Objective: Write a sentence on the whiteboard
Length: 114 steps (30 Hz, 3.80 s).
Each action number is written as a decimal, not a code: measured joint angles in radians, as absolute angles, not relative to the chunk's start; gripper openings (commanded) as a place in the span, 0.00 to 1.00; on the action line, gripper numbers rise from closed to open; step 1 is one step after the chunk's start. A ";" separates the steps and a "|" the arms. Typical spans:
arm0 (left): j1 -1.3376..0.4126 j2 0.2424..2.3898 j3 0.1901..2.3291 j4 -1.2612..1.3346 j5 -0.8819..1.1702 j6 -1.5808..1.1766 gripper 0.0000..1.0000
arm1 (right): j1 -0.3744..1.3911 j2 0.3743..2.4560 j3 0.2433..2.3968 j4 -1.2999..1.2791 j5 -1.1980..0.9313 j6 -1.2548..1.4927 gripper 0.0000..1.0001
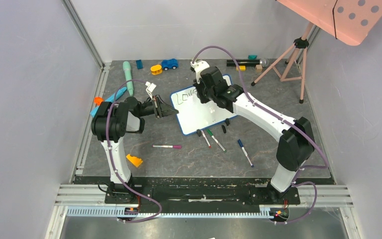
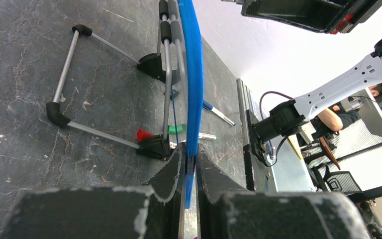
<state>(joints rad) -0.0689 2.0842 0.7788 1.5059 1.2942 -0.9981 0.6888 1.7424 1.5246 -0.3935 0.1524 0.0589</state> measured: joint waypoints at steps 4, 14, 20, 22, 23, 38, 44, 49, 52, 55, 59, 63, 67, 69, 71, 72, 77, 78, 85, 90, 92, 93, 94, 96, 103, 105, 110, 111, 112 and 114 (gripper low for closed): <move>-0.069 2.085 0.779 1.505 1.293 -0.998 0.02 | 0.690 1.733 1.500 -0.387 0.137 0.060 0.00; -0.069 2.085 0.779 1.506 1.293 -0.998 0.02 | 0.690 1.709 1.454 -0.383 0.140 0.063 0.00; -0.069 2.085 0.779 1.506 1.293 -0.998 0.02 | 0.690 1.708 1.454 -0.385 0.174 0.063 0.00; -0.069 2.085 0.779 1.505 1.293 -0.998 0.02 | 0.690 1.708 1.454 -0.387 0.184 0.063 0.00; -0.069 2.085 0.779 1.505 1.293 -0.998 0.02 | 0.690 1.707 1.454 -0.388 0.187 0.063 0.00; -0.069 2.085 0.779 1.506 1.301 -0.998 0.02 | 0.686 1.647 1.454 -0.416 0.220 0.060 0.00; -0.069 2.085 0.779 1.506 1.301 -0.998 0.02 | 0.670 1.622 1.454 -0.412 0.227 0.059 0.00; -0.069 2.085 0.780 1.506 1.302 -0.998 0.02 | 0.646 1.622 1.456 -0.412 0.225 0.060 0.00; -0.069 2.085 0.780 1.506 1.303 -0.998 0.02 | 0.633 1.623 1.457 -0.411 0.215 0.060 0.00; -0.069 2.085 0.781 1.506 1.304 -0.998 0.02 | 0.625 1.629 1.461 -0.410 0.200 0.062 0.00; -0.069 2.085 0.781 1.506 1.304 -0.998 0.02 | 0.621 1.642 1.474 -0.405 0.179 0.062 0.00; -0.069 2.085 0.781 1.506 1.304 -0.998 0.02 | 0.619 1.654 1.485 -0.403 0.160 0.063 0.00; -0.069 2.085 0.781 1.506 1.304 -0.998 0.02 | 0.617 1.655 1.485 -0.404 0.153 0.065 0.00; -0.069 2.085 0.783 1.506 1.306 -0.998 0.02 | 0.616 1.655 1.483 -0.403 0.147 0.069 0.00; -0.069 2.085 0.785 1.506 1.310 -0.998 0.02 | 0.614 1.650 1.466 -0.394 0.136 0.071 0.00; -0.069 2.085 0.786 1.506 1.311 -0.998 0.02 | 0.613 1.646 1.455 -0.390 0.132 0.072 0.00; -0.069 2.085 0.786 1.506 1.311 -0.999 0.02 | 0.613 1.619 1.362 -0.377 0.107 0.076 0.00; -0.069 2.085 0.786 1.506 1.311 -0.999 0.02 | 0.616 1.618 1.349 -0.376 0.103 0.078 0.00; -0.069 2.086 0.786 1.506 1.311 -0.999 0.02 | 0.669 1.618 1.325 -0.355 0.105 0.078 0.00; -0.069 2.086 0.786 1.506 1.311 -0.999 0.02 | 0.708 1.618 1.325 -0.352 0.109 0.077 0.00; -0.069 2.086 0.786 1.506 1.311 -0.999 0.02 | 0.712 1.618 1.326 -0.352 0.110 0.077 0.00; -0.069 2.086 0.786 1.506 1.311 -0.999 0.02 | 0.712 1.618 1.327 -0.352 0.111 0.077 0.00; -0.069 2.086 0.786 1.506 1.311 -0.999 0.02 | 0.712 1.620 1.328 -0.352 0.112 0.077 0.00; -0.069 2.086 0.786 1.506 1.311 -0.999 0.02 | 0.712 1.623 1.336 -0.352 0.113 0.076 0.00; -0.069 2.086 0.786 1.506 1.311 -0.999 0.02 | 0.716 1.641 1.360 -0.347 0.114 0.072 0.00; -0.069 2.086 0.786 1.506 1.311 -0.999 0.02 | 0.719 1.649 1.367 -0.347 0.114 0.068 0.00; -0.069 2.086 0.786 1.506 1.311 -0.998 0.02 | 0.723 1.668 1.382 -0.345 0.114 0.064 0.00; -0.069 2.086 0.786 1.506 1.311 -0.999 0.02 | 0.723 1.671 1.385 -0.345 0.114 0.062 0.00; -0.069 2.086 0.786 1.506 1.311 -0.999 0.02 | 0.723 1.674 1.386 -0.345 0.114 0.061 0.00; -0.069 2.086 0.786 1.506 1.311 -0.999 0.02 | 0.723 1.680 1.393 -0.344 0.114 0.060 0.00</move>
<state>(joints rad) -0.0692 2.0861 0.7860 1.5059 1.3113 -0.9985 0.7231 1.6802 1.3930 -0.3443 0.1139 0.0597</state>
